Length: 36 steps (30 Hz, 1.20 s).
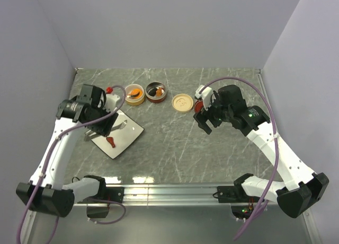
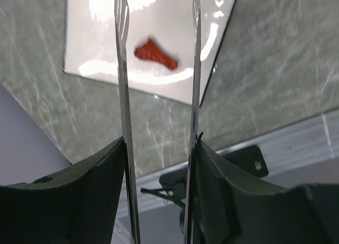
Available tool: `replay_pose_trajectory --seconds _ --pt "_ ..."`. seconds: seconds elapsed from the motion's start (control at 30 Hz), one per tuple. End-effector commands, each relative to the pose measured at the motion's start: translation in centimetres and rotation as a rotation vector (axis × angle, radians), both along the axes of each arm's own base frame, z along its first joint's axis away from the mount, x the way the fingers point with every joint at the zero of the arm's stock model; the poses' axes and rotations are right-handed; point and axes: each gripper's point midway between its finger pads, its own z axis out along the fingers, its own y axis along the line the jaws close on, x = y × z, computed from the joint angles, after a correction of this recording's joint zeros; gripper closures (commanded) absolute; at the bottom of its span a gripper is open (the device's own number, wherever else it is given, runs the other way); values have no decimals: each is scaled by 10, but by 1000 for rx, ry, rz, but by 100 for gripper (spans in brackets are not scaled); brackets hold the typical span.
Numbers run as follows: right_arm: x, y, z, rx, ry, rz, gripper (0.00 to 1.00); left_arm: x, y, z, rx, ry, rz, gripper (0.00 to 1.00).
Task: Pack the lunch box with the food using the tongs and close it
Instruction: Pick up the food using the clamp
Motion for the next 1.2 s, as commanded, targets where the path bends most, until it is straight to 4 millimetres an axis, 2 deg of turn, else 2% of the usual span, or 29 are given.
replay_pose_trajectory --seconds 0.0,0.07,0.2,0.4,0.7,1.17 --pt "2 -1 13 7 -31 5 6 -31 11 -16 32 74 24 42" --pt "3 0 15 8 -31 6 6 -37 17 -18 54 60 45 42" --pt "3 3 16 15 -23 13 6 -56 23 -36 72 117 72 42" --pt "2 5 13 14 -12 22 6 -62 29 -50 91 138 96 43" --pt "0 3 14 12 -22 20 6 -59 46 -59 90 176 148 43" --pt "2 1 8 0 -27 11 6 -39 33 -67 1 201 115 46"
